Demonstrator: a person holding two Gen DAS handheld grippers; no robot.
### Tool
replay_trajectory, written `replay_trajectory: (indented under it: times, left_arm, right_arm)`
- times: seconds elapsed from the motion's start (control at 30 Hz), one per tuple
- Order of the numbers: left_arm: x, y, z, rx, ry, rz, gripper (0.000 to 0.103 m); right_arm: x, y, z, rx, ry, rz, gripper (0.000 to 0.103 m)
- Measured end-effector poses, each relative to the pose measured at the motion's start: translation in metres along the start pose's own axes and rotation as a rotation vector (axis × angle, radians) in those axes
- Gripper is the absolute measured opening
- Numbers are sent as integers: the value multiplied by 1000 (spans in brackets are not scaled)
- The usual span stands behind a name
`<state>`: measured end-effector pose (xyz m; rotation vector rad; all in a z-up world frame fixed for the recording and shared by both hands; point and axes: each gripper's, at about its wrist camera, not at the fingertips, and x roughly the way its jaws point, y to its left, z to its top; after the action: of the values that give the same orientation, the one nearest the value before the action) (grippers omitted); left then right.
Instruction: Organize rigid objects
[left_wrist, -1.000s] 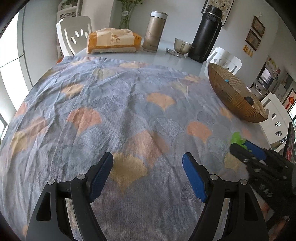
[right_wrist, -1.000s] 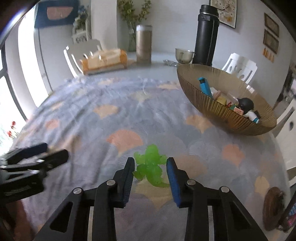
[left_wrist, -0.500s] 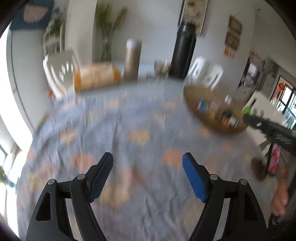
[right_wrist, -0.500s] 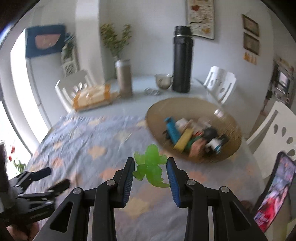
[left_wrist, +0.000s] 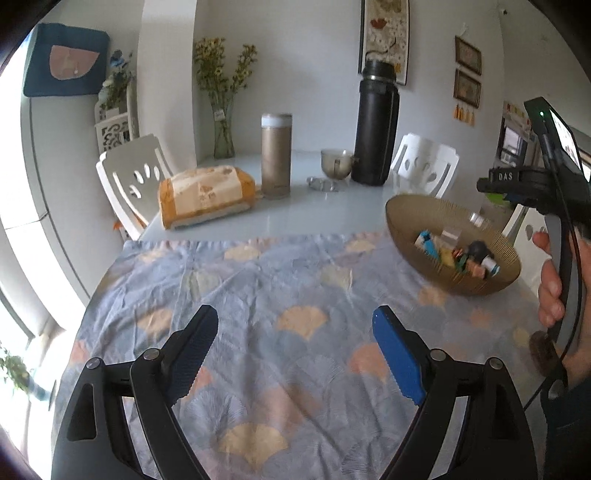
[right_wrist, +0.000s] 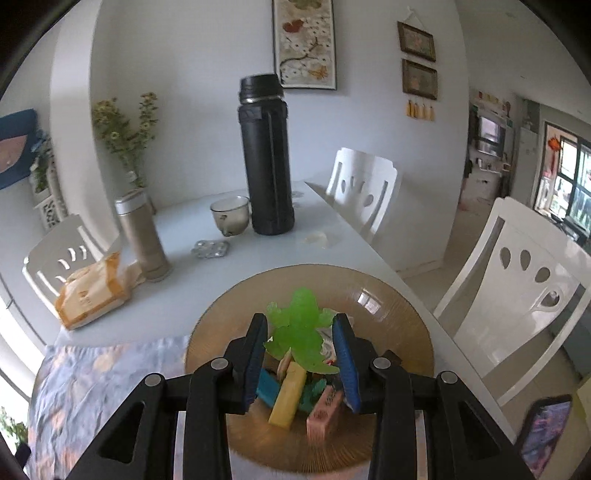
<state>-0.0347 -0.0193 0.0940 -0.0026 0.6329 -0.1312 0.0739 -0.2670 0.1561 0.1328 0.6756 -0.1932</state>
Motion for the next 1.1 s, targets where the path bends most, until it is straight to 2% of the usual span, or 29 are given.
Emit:
replay_trajectory:
  times: [0.03, 0.07, 0.1, 0.2, 0.33, 0.4, 0.43, 0.53, 0.63, 0.77, 1.1]
  left_arm:
    - [2, 1, -1, -2, 6, 2, 85]
    - [2, 1, -1, -3, 9, 0, 85]
    - [0, 2, -2, -3, 8, -4, 85]
    - [-11, 3, -3, -6, -7, -2, 85]
    - [-31, 4, -10, -12, -19, -7, 85]
    - [-41, 4, -14, -13, -20, -8, 85]
    - [-47, 3, -18, -12, -20, -6, 85]
    - [-59, -2, -27, 4, -38, 11, 88]
    - [-61, -9, -43, 36, -49, 34, 89]
    - [-57, -15, -61, 46, -48, 31, 89]
    - [-43, -11, -74, 16, -14, 50, 89]
  right_arm:
    - [5, 0, 0, -4, 14, 4, 44]
    - [10, 0, -2, -10, 31, -3, 60]
    - [10, 0, -5, -14, 33, -17, 67]
    - [-5, 2, -15, -50, 15, -9, 67]
    - [-46, 17, -34, -137, 3, 29, 69]
    - [-70, 24, -50, -171, -1, 60, 83]
    - [-79, 26, -57, -179, 1, 81, 94]
    - [-106, 30, -85, -195, -9, 158, 95]
    - [-118, 32, -119, -211, -28, 167, 95]
    - [-110, 33, -159, -231, 1, 180, 95]
    - [-83, 27, -184, -230, 124, 179, 95]
